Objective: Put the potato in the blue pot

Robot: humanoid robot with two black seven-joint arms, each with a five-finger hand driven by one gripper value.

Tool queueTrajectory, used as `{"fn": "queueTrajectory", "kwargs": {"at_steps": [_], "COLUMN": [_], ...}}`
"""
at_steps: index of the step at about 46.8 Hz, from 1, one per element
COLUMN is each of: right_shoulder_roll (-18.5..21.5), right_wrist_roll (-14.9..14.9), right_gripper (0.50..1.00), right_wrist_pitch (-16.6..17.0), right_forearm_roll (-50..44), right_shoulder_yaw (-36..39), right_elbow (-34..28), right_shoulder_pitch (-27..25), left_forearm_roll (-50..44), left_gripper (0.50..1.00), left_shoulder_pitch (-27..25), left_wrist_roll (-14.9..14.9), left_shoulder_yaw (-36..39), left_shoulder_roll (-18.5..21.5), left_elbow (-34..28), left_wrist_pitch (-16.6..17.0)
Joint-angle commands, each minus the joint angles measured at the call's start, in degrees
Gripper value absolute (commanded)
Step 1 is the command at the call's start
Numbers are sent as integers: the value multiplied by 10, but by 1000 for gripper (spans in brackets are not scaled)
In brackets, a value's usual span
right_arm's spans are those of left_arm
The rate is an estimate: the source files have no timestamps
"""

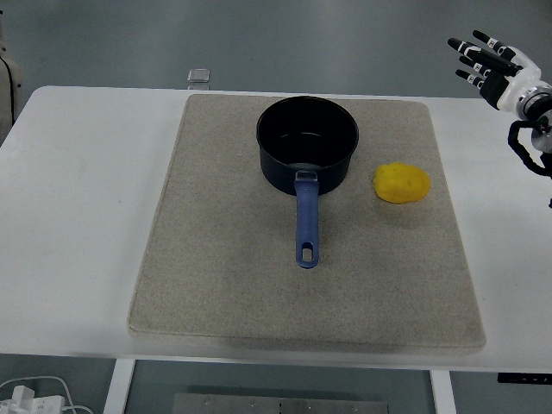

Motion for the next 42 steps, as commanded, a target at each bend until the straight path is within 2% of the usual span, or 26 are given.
{"fn": "queueTrajectory", "kwargs": {"at_steps": [1, 17, 26, 31, 42], "right_shoulder_roll": [-1, -1, 1, -5, -55], "right_wrist_roll": [0, 0, 0, 0, 5], "right_gripper": [932, 932, 932, 932, 932], "right_wrist_pitch": [0, 9, 53, 67, 56], "right_forearm_roll": [0, 0, 0, -4, -93], "right_shoulder_yaw": [-1, -1, -2, -3, -1], "right_elbow": [0, 2, 5, 44, 170], "right_shoulder_pitch": [0, -1, -5, -16, -61], "left_forearm_roll": [1, 0, 0, 0, 0], "left_gripper": [999, 999, 999, 999, 999], "left_shoulder_pitch": [3, -1, -1, -1, -1], "left_wrist_roll": [0, 0, 0, 0, 0], "left_shoulder_yaw": [0, 2, 1, 1, 1], "left_shoulder_roll": [0, 0, 0, 0, 0], "left_elbow": [0, 2, 2, 2, 2], "left_wrist_pitch": [-2, -1, -1, -1, 0]}}
